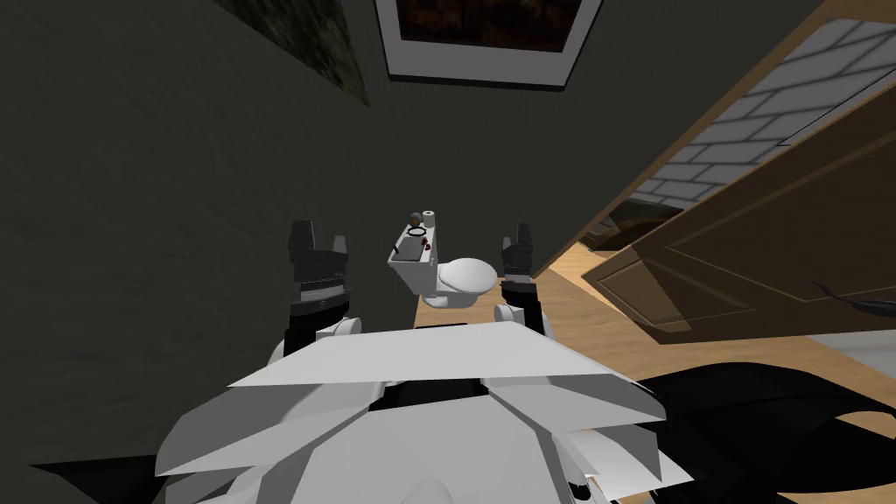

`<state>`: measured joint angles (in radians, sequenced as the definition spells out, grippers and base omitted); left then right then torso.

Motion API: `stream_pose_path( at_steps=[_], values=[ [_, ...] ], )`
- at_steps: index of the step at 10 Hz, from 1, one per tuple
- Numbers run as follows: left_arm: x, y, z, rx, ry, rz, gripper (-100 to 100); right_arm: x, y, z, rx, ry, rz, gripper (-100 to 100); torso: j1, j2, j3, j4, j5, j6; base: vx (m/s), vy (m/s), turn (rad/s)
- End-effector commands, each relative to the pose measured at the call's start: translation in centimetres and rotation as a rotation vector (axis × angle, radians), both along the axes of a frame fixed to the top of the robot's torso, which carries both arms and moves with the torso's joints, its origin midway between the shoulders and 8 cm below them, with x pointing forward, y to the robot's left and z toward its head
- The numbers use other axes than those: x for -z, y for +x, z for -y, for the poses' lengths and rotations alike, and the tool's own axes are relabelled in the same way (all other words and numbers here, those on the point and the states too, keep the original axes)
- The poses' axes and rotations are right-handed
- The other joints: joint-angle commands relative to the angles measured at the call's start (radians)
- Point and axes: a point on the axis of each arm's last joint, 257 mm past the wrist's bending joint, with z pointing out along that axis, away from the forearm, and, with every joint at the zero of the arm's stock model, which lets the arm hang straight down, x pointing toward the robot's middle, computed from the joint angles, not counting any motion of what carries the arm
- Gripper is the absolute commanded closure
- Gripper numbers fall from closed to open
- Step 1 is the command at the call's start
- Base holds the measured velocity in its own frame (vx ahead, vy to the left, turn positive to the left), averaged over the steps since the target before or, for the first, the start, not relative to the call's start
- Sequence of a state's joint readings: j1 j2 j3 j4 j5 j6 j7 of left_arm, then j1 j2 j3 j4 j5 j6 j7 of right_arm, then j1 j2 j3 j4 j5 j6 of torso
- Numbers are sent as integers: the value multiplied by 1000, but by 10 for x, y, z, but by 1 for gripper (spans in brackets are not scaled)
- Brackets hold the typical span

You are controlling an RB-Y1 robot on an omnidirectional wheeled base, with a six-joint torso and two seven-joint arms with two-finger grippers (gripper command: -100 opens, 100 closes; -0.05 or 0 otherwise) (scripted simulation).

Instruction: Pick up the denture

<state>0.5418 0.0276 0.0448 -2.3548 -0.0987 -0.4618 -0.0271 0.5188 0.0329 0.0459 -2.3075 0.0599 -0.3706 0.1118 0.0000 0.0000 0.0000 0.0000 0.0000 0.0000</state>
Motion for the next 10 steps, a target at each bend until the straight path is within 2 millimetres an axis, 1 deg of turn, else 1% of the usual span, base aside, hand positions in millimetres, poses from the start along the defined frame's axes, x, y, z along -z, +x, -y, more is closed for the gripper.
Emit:
stream_pose_path(
  at_steps=[1,2,4,7,8,10],
  values=[
    [7,5,3,10,34,-29,-100,0,0,0,0,0,0,0,0,0,0,0,0,0,19,-24,-39],
    [11,7,4,13,48,-45,-100,0,0,0,0,0,0,0,-1,-1,-1,0,0,0,36,-35,-34],
    [32,19,4,7,92,-123,-100,0,0,0,0,0,0,0,-3,-3,-2,-1,-1,0,67,-69,-65],
    [51,28,1,-6,114,-185,-100,0,0,0,0,0,0,0,-5,-4,-2,-1,-1,0,56,-70,-36],
    [63,34,-1,-16,127,-226,-100,0,0,0,0,0,0,0,-4,-3,-2,-1,-1,0,61,-59,-69],
    [75,38,-3,-26,140,-265,-100,0,0,0,0,0,0,0,-4,-4,-2,-1,-1,0,59,-55,-47]
  ],
)
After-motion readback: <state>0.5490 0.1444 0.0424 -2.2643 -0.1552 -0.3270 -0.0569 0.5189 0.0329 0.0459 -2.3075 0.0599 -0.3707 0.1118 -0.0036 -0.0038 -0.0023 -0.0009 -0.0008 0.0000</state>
